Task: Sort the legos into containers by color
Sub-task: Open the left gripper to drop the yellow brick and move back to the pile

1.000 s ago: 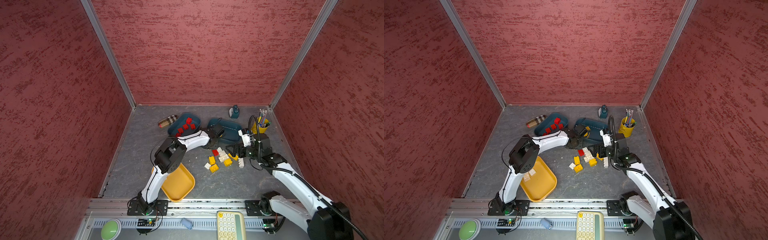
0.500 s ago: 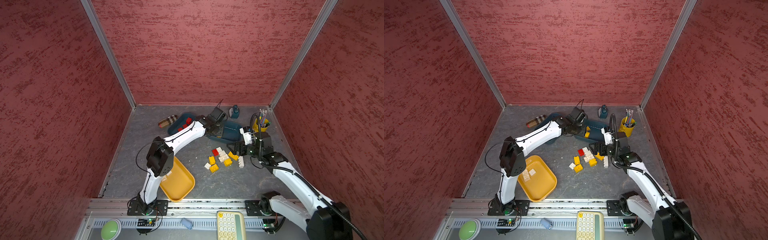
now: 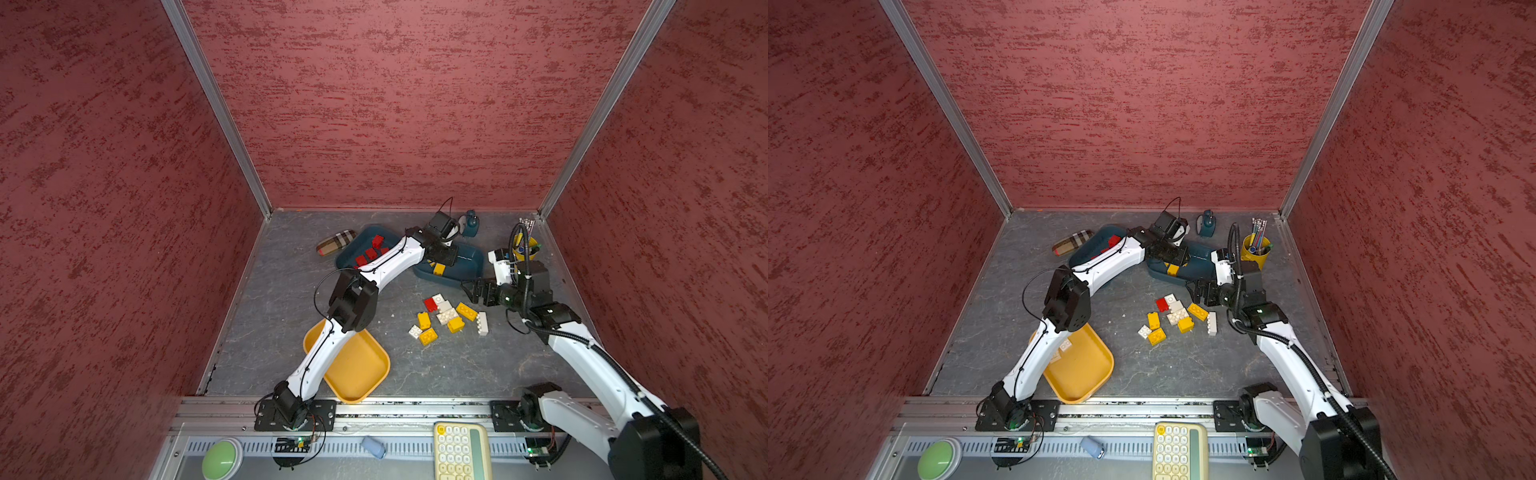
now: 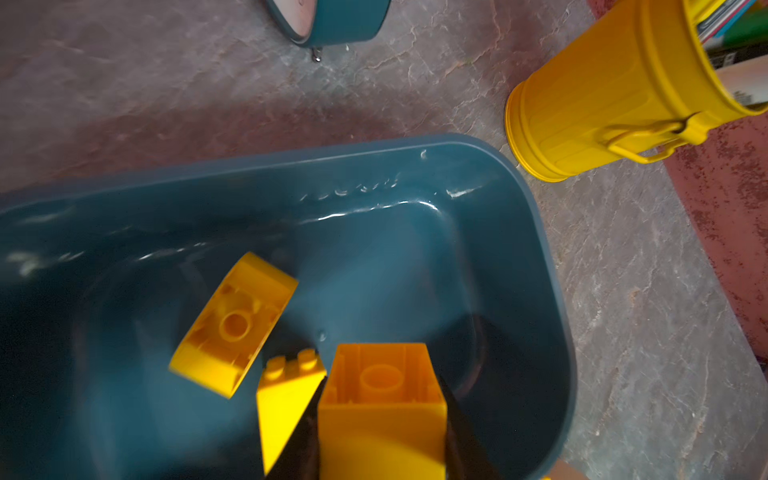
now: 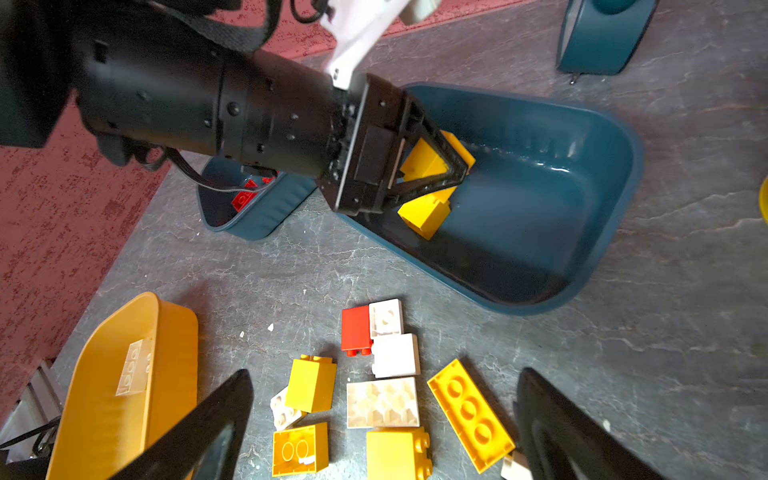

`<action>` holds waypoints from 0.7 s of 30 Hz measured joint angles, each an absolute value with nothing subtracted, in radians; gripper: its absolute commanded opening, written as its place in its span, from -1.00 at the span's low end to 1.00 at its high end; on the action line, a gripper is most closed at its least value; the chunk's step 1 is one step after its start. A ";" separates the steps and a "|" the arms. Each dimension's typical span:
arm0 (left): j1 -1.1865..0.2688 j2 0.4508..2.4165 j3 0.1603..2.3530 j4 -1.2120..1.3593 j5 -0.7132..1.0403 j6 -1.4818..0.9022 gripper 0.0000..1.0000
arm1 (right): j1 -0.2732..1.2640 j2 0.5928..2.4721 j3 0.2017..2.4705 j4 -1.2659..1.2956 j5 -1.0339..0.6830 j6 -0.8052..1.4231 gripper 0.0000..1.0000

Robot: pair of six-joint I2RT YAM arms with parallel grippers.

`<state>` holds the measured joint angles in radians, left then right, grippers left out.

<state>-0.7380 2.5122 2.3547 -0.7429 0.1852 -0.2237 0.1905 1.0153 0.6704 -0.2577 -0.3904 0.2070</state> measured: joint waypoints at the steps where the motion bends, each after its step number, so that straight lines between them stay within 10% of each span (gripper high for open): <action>1: -0.738 2.521 2.363 -0.743 0.188 -0.219 -0.22 | 0.189 1.015 0.670 -0.259 -0.388 0.205 0.98; 8: -0.734 2.523 2.383 -0.756 0.204 -0.196 0.30 | 0.186 1.015 0.670 -0.260 -0.386 0.201 0.98; 21: -0.754 2.113 1.973 -0.833 0.165 -0.237 0.39 | 0.186 1.023 0.670 -0.260 -0.434 0.201 0.98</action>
<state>-0.7536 2.1128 1.9728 -0.8330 0.1650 -0.2371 0.1860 1.0233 0.6704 -0.2596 -0.4343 0.2008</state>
